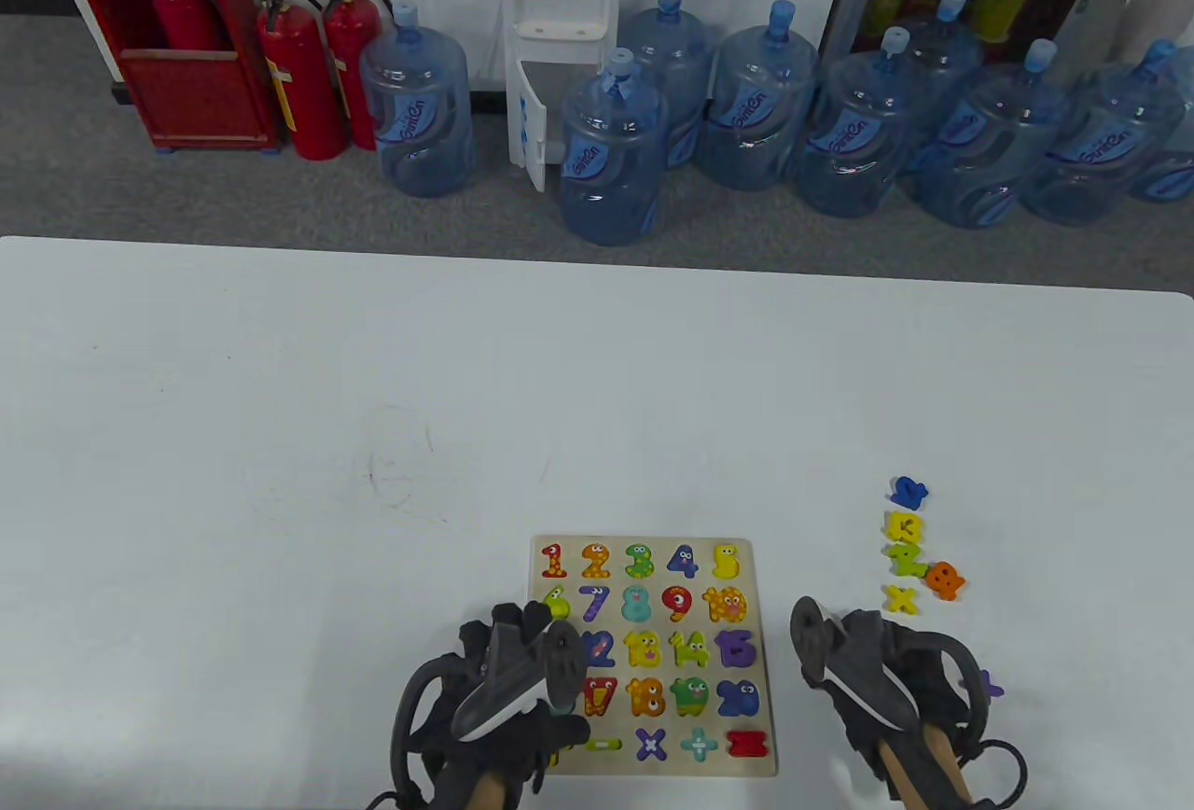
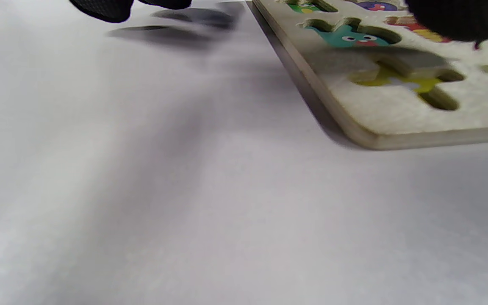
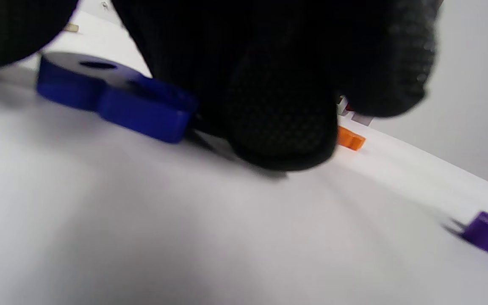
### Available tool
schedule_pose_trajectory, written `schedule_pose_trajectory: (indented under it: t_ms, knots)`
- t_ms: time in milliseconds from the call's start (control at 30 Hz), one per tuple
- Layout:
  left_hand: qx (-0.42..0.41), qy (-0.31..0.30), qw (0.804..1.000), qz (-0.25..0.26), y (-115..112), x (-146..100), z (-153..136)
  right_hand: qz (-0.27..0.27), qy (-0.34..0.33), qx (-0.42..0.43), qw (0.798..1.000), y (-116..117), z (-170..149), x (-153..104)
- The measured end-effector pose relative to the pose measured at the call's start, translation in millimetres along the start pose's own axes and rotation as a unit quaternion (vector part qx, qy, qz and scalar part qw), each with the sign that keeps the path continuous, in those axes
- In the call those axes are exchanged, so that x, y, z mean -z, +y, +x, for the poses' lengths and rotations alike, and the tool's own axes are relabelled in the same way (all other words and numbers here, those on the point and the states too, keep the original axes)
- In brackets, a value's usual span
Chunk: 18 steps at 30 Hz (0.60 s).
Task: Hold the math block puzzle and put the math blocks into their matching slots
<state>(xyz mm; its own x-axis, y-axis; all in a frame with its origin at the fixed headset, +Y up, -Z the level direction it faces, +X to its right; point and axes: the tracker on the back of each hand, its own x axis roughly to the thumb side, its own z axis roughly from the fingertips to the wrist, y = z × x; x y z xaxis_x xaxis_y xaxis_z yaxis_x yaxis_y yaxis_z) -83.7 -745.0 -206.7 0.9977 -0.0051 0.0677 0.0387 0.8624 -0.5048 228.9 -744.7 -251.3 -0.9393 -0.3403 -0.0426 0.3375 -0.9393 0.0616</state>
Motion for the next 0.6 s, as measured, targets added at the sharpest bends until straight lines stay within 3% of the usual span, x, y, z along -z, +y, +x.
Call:
schedule_pose_trajectory:
  t_ms: [200, 467, 600]
  knots:
    - [0.002, -0.001, 1.000, 0.001, 0, 0, 1, 0.012, -0.018, 0.027, 0.999, -3, 0, -1]
    - [0.000, -0.001, 1.000, -0.003, 0, 0, 1, 0.064, -0.023, 0.196, 0.978, -5, -33, 1]
    - [0.000, -0.001, 1.000, -0.001, 0, 0, 1, 0.075, -0.017, 0.235, 0.969, -5, -45, 3]
